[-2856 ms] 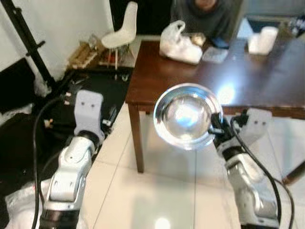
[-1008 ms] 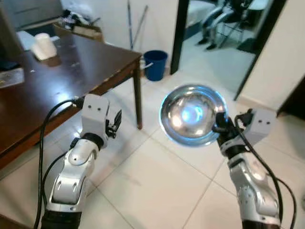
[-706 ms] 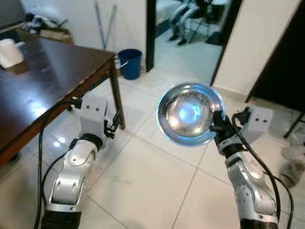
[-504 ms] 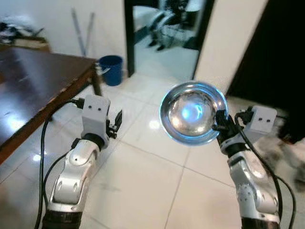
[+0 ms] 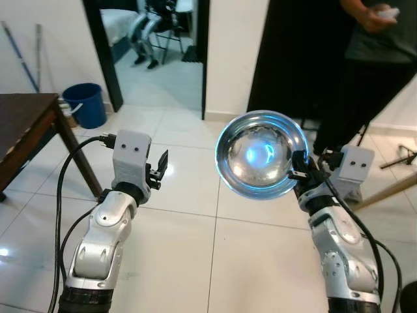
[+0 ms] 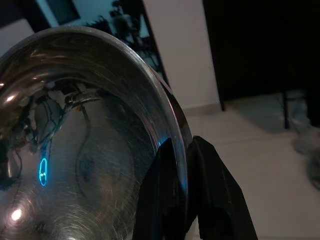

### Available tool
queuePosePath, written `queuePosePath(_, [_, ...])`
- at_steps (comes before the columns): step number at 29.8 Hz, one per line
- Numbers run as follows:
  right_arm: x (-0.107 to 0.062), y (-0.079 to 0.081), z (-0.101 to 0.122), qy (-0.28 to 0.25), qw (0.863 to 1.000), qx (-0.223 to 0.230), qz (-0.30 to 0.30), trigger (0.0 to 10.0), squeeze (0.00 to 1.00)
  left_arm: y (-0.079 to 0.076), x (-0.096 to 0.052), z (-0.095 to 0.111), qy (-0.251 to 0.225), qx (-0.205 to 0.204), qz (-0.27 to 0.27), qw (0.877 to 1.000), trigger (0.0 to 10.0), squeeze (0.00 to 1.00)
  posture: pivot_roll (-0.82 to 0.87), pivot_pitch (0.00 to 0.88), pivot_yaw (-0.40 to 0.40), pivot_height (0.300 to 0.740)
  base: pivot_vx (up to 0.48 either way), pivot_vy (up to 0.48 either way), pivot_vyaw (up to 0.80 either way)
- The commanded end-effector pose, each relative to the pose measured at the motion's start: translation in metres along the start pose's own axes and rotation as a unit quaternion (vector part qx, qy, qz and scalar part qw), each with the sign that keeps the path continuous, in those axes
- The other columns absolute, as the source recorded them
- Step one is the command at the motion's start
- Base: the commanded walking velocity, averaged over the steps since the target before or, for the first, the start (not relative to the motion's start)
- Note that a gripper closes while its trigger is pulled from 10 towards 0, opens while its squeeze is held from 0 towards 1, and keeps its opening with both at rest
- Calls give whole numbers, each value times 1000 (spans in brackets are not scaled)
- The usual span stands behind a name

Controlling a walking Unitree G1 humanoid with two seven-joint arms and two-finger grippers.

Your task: Setting the table

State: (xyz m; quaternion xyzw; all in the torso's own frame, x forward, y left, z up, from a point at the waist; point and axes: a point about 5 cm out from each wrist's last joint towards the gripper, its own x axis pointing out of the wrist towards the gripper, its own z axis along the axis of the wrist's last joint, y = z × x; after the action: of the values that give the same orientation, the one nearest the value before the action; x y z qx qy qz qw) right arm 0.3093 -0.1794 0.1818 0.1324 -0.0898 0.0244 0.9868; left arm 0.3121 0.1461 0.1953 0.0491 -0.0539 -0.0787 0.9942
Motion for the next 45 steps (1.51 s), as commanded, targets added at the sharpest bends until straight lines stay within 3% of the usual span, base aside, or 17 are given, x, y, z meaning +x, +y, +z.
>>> queuePosePath(1, [0, -2, 7, -15, 1000, 3, -1, 10000, 0, -2, -1, -1, 3, 3, -2, 1000, 10000, 0, -79, 0, 84, 740, 0, 0, -788])
queuePosePath(21, [1, 2, 4, -16, 1000, 11, 0, 10000, 0, -3, 2, 6, -6, 9, -4, 1000, 10000, 0, -32, 0, 103, 740, 0, 0, -788])
queuePosePath(45, [6, 0, 9, -11, 1000, -2, 11, 10000, 0, -4, 5, 8, -15, -3, 16, 1000, 10000, 0, -56, 0, 53, 740, 0, 0, -788])
